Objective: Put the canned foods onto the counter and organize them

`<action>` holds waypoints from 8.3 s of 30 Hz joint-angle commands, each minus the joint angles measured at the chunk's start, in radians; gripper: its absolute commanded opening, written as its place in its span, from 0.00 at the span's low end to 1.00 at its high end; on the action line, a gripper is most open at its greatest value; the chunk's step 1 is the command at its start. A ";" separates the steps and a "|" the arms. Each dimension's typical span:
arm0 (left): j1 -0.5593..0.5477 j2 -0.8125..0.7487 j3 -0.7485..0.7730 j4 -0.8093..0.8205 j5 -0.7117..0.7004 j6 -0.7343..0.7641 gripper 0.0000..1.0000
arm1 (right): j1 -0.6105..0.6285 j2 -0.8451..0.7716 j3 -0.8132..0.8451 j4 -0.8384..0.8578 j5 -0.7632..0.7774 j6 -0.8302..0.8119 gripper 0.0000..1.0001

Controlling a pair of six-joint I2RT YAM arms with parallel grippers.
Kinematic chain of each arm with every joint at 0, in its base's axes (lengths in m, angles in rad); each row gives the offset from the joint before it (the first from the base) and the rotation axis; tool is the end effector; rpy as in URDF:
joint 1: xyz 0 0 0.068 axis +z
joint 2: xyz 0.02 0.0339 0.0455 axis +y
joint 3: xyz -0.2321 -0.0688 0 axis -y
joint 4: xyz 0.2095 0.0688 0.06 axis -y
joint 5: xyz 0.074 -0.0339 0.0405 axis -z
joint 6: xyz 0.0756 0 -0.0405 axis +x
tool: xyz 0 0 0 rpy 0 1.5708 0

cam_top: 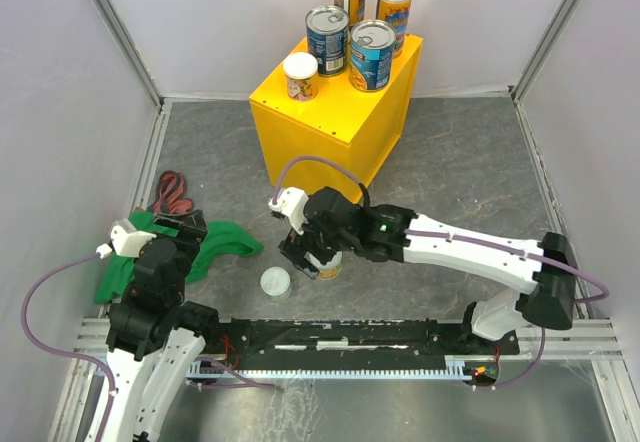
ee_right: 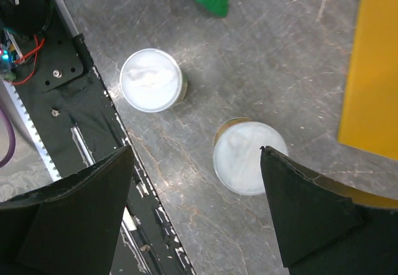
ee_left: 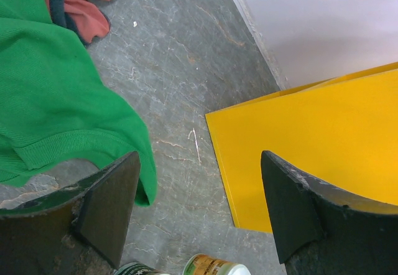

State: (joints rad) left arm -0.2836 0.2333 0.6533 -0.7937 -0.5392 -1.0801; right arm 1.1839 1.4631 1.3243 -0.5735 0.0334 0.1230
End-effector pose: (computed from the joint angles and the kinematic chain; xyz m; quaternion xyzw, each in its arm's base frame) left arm 0.0976 0.0120 0.2567 -0.4471 0.6758 -0.1714 0.5603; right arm 0.1246 0.2991 0.2769 -0.4540 0.7877 0.2409 0.3396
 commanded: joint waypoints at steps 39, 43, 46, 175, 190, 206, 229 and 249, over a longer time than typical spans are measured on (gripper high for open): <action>-0.004 -0.025 0.011 0.008 -0.014 -0.020 0.85 | 0.112 0.365 0.050 0.160 -0.183 -0.063 0.92; -0.003 -0.023 0.013 0.005 -0.016 -0.016 0.85 | 0.112 0.381 0.055 0.185 -0.175 -0.067 0.92; -0.004 -0.022 0.014 0.005 -0.016 -0.012 0.85 | 0.111 0.395 0.064 0.195 -0.162 -0.069 0.92; -0.003 0.024 0.008 0.036 0.017 -0.005 0.86 | -0.307 0.298 1.107 -0.294 0.387 -0.215 0.45; -0.003 0.049 0.016 0.059 0.023 0.004 0.86 | -0.344 0.307 1.077 -0.318 0.351 -0.168 0.50; -0.003 0.057 0.011 0.069 0.026 0.008 0.86 | -0.356 0.312 1.054 -0.333 0.324 -0.143 0.60; -0.003 0.031 0.002 0.048 0.026 -0.004 0.86 | -0.357 0.306 1.035 -0.342 0.344 -0.137 0.80; -0.004 0.018 0.000 0.036 0.021 -0.009 0.86 | -0.359 0.295 1.005 -0.332 0.355 -0.129 0.82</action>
State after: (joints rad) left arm -0.2840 0.2649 0.6533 -0.7715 -0.5133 -1.0798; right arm 0.8291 1.7905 2.3383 -0.9482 0.3714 -0.0212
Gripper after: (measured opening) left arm 0.857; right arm 0.822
